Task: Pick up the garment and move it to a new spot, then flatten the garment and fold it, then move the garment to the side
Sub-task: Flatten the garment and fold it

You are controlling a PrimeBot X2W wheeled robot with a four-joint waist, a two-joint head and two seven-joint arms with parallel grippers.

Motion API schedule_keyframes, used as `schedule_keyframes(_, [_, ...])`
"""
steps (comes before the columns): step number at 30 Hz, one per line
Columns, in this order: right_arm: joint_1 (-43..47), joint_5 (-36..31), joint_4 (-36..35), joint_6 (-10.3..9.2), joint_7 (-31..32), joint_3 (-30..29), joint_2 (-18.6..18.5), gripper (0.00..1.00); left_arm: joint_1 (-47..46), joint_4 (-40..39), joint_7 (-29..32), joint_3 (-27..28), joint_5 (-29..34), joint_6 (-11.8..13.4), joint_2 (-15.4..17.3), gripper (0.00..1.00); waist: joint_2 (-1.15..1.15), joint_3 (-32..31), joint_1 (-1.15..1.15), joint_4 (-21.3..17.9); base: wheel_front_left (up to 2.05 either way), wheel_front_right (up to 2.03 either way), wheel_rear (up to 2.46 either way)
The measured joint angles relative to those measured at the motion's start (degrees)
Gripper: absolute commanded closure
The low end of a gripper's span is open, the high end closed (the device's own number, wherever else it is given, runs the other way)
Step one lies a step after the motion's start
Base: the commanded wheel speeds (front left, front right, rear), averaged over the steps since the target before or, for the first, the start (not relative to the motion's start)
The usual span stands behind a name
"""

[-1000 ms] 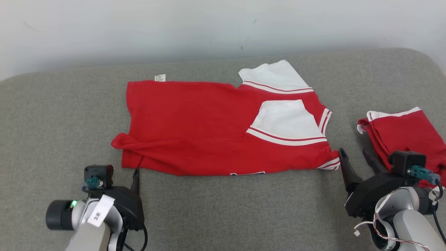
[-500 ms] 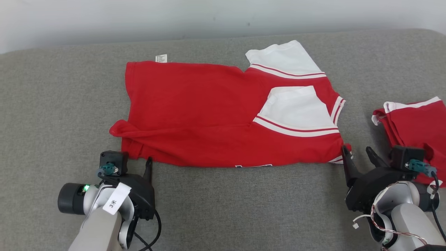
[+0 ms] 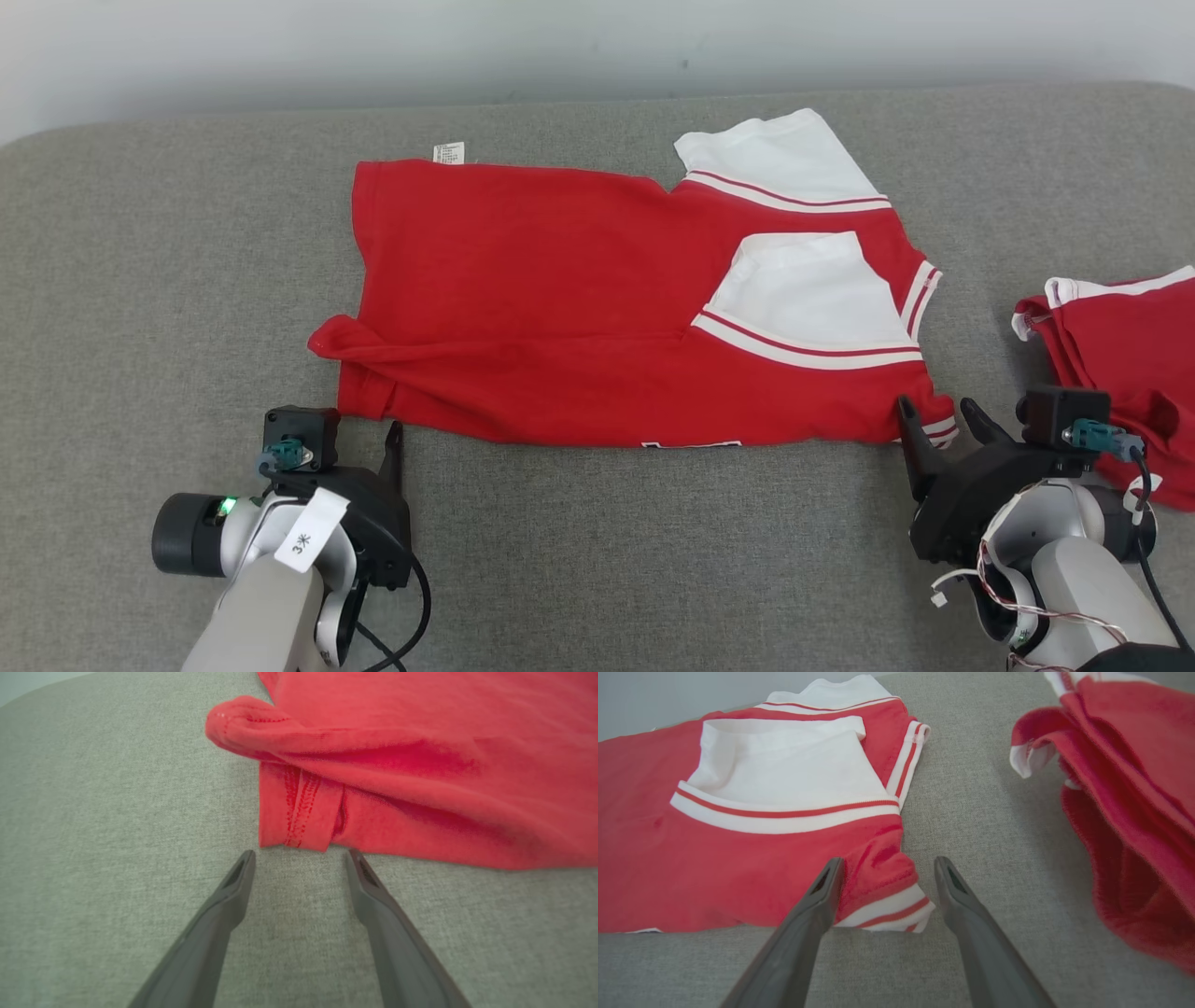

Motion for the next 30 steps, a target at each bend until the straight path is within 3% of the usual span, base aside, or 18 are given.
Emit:
schedule_keyframes(12, [-2.94,2.18,1.62,0.84,2.26,0.07,1.03,0.0,-1.32,1.92,-0.07,-0.1,-0.01,-0.1,-0.16,0.0,0.0,-0.53,0.0,-0.42,0.0,0.0,0.0])
schedule_keyframes(14, [-2.94,2.46,2.3,0.84,3.12,0.1,1.09,0.03,-1.34,2.24,-0.05,-0.27,-0.01,-0.52,-0.19,0.0,0.0,-0.58,0.0,-0.41,0.0,0.0,0.0])
schedule_keyframes(15, [-2.94,2.5,2.67,0.84,3.5,0.1,1.09,0.1,-1.35,2.38,-0.04,-0.4,-0.01,-0.51,-0.23,0.0,0.0,-0.6,0.0,-0.4,0.0,0.0,0.0])
schedule_keyframes(22, [-2.97,2.79,4.0,0.46,6.32,0.29,1.1,0.12,-1.58,3.24,0.01,-0.9,-0.01,-1.07,-0.42,0.0,0.0,-0.83,0.0,-0.2,0.0,0.0,0.0])
schedule_keyframes(26, [-2.97,2.87,3.81,0.23,7.23,0.27,1.09,0.0,-1.88,3.28,0.01,-0.94,-0.01,-1.07,-0.38,0.0,0.0,-1.11,0.0,-0.16,0.0,0.0,0.0])
schedule_keyframes(30, [-2.96,2.85,3.0,-0.43,7.33,0.11,0.98,0.0,-2.54,3.1,0.01,-1.01,0.01,-1.05,-0.3,0.0,0.0,-1.5,0.0,-0.17,0.0,0.0,0.0])
